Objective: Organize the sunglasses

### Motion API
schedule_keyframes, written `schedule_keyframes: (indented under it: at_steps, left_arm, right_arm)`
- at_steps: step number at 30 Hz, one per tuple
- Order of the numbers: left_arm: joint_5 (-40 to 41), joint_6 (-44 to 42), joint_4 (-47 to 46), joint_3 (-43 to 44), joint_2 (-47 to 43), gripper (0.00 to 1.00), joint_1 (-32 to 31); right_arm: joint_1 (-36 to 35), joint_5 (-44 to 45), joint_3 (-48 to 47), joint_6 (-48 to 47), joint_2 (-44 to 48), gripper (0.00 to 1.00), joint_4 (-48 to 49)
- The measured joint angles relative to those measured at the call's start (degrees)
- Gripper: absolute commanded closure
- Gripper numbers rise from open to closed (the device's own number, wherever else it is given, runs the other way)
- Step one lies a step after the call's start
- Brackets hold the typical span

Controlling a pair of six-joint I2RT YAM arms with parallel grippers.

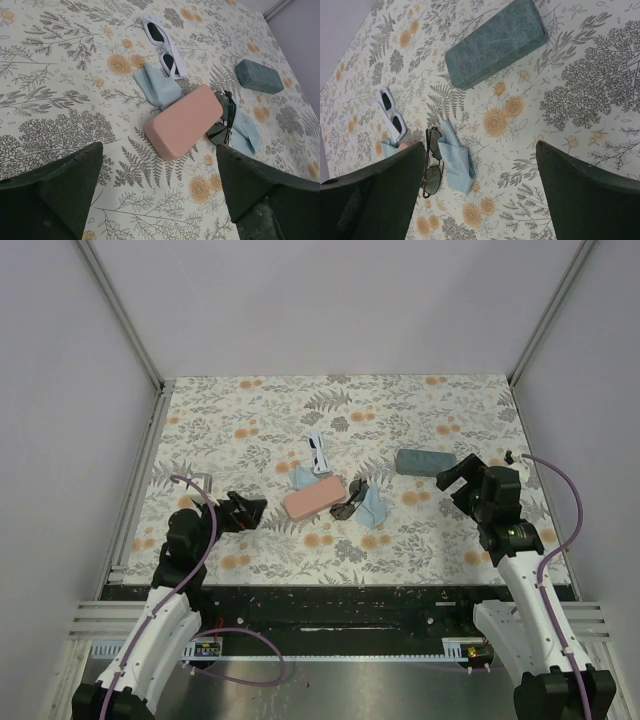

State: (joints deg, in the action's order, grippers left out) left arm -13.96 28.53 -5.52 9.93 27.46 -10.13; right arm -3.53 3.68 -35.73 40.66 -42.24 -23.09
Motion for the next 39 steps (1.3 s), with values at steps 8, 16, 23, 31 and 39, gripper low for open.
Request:
schedule_keyframes:
  at_steps: [8, 16, 23, 31, 39]
  left_arm:
    - [3.7, 2.6, 2.2, 0.0, -0.4, 0.01, 0.0]
    - [4.8, 4.0, 0.6, 1.2, 7.4, 0.01, -2.9]
    - [10.3, -2.2, 2.2, 15.3, 27.3, 0.01, -17.4]
    - [10.6, -15.8, 1.4, 29.2, 45.6, 0.01, -21.2]
    - [5.6, -32.5, 12.4, 45.2, 63.2, 0.01, -22.3]
  right_arm:
    - [0.0, 1.0, 1.7, -0.6, 0.8, 0.01, -0.5]
    - [0.0, -7.7, 10.3, -1.4, 1.7, 0.01, 8.6]
    - [0.0, -11.6, 13.2, -3.2, -7.0, 0.01, 12.5]
    - [0.0, -13.9, 13.2, -4.7, -7.5, 0.01, 15.0]
    - [0.0, -14.8, 13.7, -4.9, -3.4, 0.01, 16.1]
